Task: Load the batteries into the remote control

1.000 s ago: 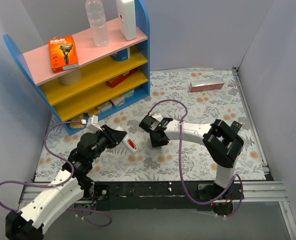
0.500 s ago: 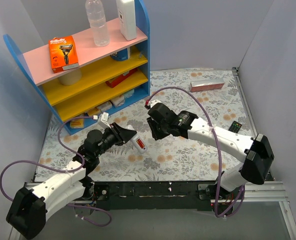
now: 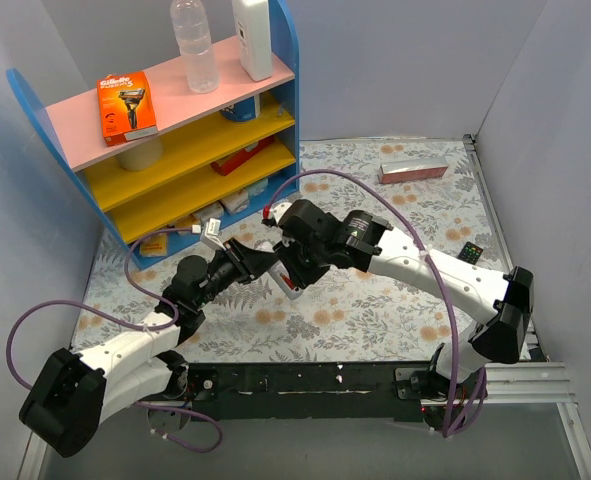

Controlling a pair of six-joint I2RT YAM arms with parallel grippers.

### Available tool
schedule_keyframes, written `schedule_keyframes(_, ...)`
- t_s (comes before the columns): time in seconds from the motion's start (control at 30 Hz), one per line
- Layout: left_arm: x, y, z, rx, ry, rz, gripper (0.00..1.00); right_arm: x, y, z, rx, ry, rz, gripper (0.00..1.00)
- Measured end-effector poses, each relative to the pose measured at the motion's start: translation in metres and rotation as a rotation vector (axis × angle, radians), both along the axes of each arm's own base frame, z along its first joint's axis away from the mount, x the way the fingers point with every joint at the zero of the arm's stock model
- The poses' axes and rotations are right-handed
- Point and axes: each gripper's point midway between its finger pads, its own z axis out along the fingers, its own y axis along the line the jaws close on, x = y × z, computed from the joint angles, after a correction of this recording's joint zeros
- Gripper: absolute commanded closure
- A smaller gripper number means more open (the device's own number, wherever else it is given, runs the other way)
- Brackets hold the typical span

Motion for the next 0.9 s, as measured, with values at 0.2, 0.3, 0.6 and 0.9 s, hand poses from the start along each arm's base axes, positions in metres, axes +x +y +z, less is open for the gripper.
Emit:
schedule_keyframes(0.2, 0.001, -0.003, 0.009, -0.032, -0.021, -0.009, 1.00, -0.011, -0.004, -0.018, -0.087, 0.058, 0.038, 0.87)
schedule_keyframes(0.3, 0.001, -0.003, 0.011, -0.041, -0.027, -0.010, 1.00, -0.012, -0.007, -0.024, -0.116, 0.073, 0.040, 0.87)
schedule_keyframes(0.6, 0.000, -0.003, 0.013, -0.043, -0.033, -0.015, 1.00, -0.008, -0.005, -0.018, -0.117, 0.053, 0.031, 0.87)
schedule_keyframes(0.9, -0.001, -0.003, 0.012, -0.038, -0.028, -0.015, 1.00, -0.004, -0.001, -0.017, -0.124, 0.033, 0.038, 0.88)
